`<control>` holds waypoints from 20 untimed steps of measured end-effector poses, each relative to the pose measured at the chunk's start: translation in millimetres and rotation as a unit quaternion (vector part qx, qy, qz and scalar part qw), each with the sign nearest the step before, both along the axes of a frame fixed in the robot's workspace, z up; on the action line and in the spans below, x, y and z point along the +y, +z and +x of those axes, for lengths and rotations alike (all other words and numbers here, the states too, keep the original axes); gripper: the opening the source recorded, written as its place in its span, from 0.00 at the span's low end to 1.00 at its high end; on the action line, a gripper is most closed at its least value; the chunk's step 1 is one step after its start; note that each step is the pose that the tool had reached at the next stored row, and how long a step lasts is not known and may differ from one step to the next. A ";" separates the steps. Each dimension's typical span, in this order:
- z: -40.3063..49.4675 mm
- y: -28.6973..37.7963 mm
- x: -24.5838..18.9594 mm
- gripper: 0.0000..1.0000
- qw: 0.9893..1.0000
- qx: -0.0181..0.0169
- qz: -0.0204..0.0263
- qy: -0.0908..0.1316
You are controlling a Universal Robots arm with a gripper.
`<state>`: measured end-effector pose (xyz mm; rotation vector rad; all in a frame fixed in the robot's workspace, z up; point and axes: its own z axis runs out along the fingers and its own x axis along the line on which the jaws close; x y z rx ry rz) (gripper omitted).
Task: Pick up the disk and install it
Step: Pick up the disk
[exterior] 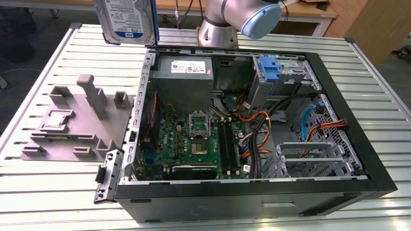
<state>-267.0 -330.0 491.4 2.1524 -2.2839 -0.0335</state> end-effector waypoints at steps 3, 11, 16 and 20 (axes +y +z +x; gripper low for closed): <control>0.6 0.0 0.0 0.36 1.000 0.000 0.000 0.000; 2.2 0.0 0.0 0.36 1.000 0.000 0.000 0.000; 3.3 0.0 0.0 0.36 1.000 0.000 0.000 0.000; 4.1 0.0 0.0 0.36 1.000 0.000 0.000 0.000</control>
